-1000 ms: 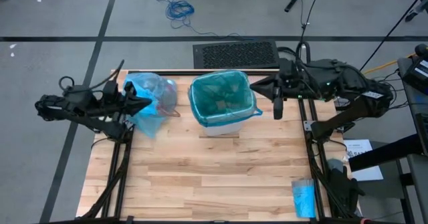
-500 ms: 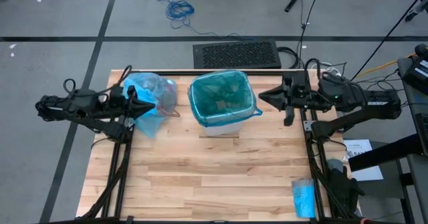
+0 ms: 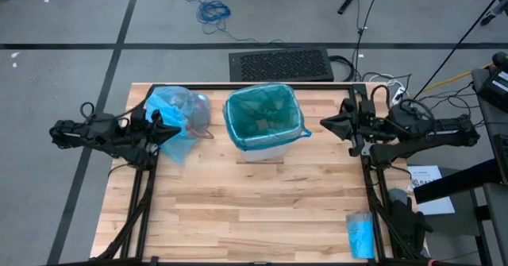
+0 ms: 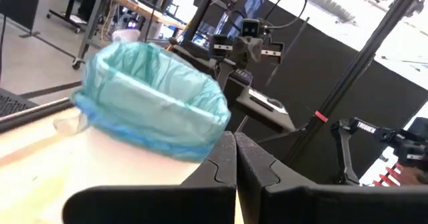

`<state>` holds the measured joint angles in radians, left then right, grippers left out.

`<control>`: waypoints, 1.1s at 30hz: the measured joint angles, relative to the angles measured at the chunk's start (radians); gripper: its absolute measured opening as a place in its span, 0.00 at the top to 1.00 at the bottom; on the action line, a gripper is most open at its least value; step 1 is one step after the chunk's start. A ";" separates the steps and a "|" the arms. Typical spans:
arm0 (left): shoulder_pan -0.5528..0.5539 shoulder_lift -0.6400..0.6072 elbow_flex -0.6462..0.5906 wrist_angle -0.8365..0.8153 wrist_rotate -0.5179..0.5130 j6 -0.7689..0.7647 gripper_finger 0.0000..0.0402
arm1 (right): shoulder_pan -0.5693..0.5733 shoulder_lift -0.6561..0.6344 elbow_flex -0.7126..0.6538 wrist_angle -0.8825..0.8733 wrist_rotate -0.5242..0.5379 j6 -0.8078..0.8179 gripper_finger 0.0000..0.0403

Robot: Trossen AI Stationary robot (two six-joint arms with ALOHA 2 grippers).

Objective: Place trash/remove bag and relplace
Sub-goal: Return to Home Position

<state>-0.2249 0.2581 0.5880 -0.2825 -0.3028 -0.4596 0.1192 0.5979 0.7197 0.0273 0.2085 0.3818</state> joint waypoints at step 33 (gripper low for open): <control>0.000 -0.258 -0.473 0.178 -0.007 -0.059 1.00 | 0.000 -0.212 -0.708 0.591 0.005 0.175 1.00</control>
<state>-0.2249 0.0002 0.1154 -0.1046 -0.3099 -0.5184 0.1192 0.3859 0.0120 0.6179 0.2134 0.5572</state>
